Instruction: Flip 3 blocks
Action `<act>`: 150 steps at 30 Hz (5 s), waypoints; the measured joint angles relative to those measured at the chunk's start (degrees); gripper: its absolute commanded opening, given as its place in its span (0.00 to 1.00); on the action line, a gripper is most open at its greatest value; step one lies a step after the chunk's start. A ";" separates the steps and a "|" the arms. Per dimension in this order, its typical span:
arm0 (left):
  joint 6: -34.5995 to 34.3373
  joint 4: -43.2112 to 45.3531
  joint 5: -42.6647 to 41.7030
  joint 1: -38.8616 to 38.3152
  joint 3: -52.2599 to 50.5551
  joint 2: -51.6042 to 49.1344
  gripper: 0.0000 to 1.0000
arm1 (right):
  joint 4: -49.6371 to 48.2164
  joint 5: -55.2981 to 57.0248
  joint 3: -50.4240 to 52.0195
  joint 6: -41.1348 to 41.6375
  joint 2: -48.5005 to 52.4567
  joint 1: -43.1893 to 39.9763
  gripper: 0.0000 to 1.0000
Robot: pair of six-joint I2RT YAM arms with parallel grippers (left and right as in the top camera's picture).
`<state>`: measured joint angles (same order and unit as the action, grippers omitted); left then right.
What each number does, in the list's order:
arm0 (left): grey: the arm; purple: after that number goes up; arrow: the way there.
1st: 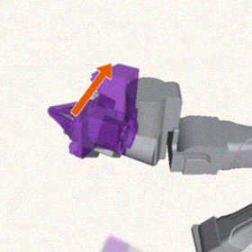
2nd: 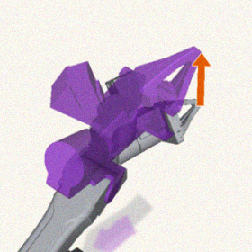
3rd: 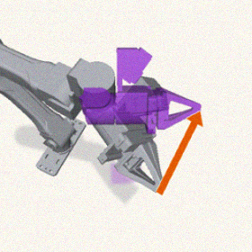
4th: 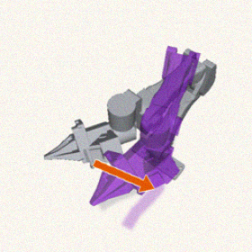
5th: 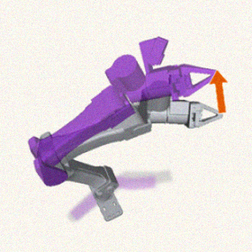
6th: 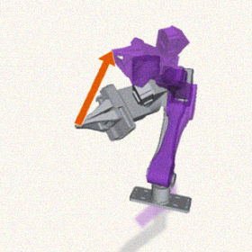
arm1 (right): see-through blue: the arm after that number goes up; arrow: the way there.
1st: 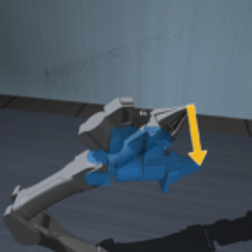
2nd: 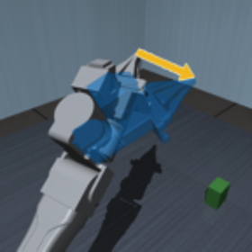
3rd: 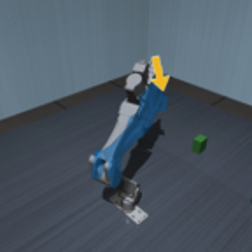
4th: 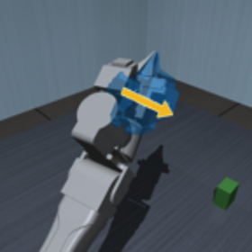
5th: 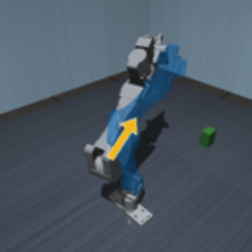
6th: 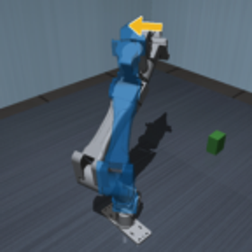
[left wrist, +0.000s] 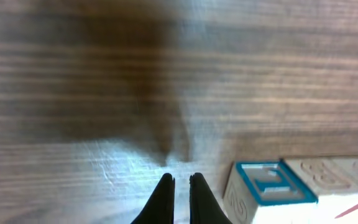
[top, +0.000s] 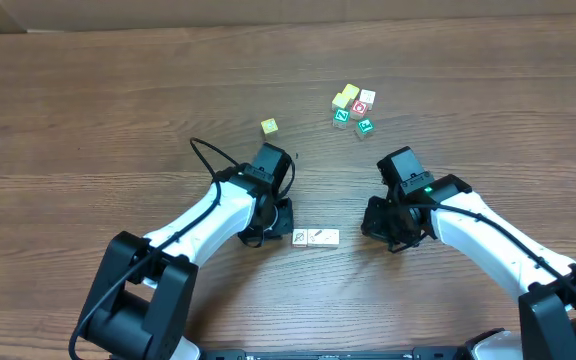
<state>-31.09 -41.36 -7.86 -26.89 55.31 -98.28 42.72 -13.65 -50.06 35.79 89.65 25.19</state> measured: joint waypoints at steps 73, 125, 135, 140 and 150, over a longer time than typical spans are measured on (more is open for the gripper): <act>-0.46 -0.13 -4.61 -1.16 -0.59 -0.11 0.04 | -14.71 -1.46 6.49 12.00 0.00 9.03 0.04; -0.48 11.28 -1.05 -1.16 -0.59 -0.11 0.04 | -15.74 -6.54 6.69 20.04 0.00 16.76 0.04; -0.48 12.59 -1.29 -1.16 -0.59 -0.11 0.04 | -15.76 -6.93 6.69 22.38 0.00 19.85 0.04; -0.48 12.76 0.85 -1.09 -0.59 -0.11 0.04 | -13.62 -7.04 6.29 20.94 -0.04 19.58 0.04; -0.46 6.43 -0.04 7.13 -0.59 -0.13 0.04 | -10.78 -4.74 4.24 17.53 -2.49 12.79 0.04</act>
<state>-31.55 -34.94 -7.90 -19.77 54.72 -98.41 31.94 -18.39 -45.82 53.32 87.15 37.98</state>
